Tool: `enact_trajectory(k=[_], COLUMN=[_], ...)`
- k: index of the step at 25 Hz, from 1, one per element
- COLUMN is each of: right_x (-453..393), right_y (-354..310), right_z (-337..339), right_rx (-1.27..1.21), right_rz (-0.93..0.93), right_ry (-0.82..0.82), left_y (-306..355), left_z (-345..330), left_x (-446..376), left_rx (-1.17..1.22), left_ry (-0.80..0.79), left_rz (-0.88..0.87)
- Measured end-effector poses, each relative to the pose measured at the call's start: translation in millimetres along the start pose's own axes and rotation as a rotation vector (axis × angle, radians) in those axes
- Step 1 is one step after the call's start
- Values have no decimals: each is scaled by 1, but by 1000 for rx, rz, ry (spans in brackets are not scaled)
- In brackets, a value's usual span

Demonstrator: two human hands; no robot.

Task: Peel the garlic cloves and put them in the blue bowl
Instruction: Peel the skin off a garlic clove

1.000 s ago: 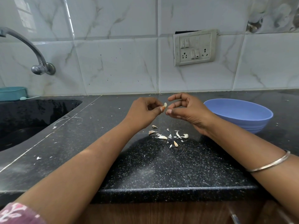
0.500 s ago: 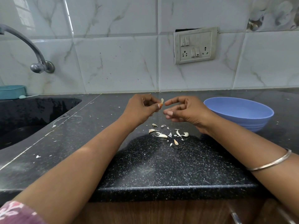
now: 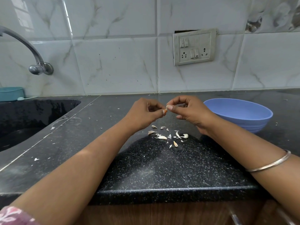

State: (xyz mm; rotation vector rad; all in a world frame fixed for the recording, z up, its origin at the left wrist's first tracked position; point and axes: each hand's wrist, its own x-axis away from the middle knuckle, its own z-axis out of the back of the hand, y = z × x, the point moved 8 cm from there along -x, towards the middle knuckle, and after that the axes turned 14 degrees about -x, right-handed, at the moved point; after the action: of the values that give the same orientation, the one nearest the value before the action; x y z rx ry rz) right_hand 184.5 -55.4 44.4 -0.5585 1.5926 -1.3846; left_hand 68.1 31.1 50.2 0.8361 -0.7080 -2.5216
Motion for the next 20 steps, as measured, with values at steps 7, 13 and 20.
enact_trajectory(k=[7,13,20], right_x=[-1,-1,2], right_y=[6,8,4], right_z=[-4,-9,-16], right_rx=[-54,-122,-223], right_rz=[-47,-69,-68], right_ry=[-36,-101,-209], left_y=[0,2,-2], left_z=[1,0,-3], left_x=[-1,0,1], left_rx=[0,54,227], left_ry=[16,-20,-67], left_rz=[0,13,89])
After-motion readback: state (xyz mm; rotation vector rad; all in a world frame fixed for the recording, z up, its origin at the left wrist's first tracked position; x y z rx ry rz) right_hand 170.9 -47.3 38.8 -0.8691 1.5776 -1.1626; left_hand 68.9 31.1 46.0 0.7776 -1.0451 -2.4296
